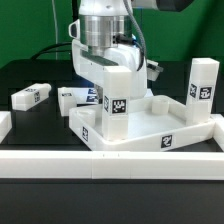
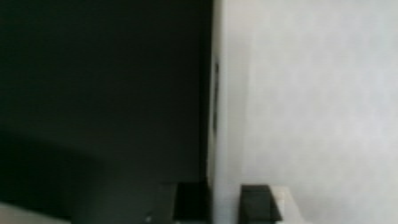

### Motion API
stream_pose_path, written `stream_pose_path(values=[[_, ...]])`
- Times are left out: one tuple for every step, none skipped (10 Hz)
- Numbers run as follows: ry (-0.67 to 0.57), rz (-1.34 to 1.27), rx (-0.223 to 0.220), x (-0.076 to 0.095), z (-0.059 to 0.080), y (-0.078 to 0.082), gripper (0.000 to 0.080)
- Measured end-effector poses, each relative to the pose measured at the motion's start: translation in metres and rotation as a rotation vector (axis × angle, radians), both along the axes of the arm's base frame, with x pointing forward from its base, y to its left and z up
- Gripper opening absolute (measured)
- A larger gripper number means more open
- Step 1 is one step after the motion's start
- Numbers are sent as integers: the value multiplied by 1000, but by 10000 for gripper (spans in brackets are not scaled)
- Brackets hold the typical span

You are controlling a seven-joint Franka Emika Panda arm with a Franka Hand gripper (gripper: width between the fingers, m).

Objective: Assemble desk

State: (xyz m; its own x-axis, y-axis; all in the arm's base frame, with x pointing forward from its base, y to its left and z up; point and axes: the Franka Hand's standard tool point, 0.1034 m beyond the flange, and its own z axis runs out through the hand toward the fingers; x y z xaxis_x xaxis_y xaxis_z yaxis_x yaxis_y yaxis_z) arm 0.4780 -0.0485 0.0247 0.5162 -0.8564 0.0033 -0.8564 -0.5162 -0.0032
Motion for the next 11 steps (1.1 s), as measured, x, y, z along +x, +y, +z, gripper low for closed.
stream_pose_path(values=[[-1,55,-2,0,0,-2,61],[-1,100,-5,0,0,-4,61],[-2,237,-28,1,-4,-5,61],[4,290,-33,2,-7,-5,61],[4,385,-42,6,-6,-4,61],[2,456,-54,12,-6,-2,61],[0,502,-58,17,-6,0,61],[-2,596,-65,22,-5,2,61],[-2,647,-67,22,-5,1,61],[0,689,-68,22,-5,0,61],[3,764,-70,22,-5,0,61]])
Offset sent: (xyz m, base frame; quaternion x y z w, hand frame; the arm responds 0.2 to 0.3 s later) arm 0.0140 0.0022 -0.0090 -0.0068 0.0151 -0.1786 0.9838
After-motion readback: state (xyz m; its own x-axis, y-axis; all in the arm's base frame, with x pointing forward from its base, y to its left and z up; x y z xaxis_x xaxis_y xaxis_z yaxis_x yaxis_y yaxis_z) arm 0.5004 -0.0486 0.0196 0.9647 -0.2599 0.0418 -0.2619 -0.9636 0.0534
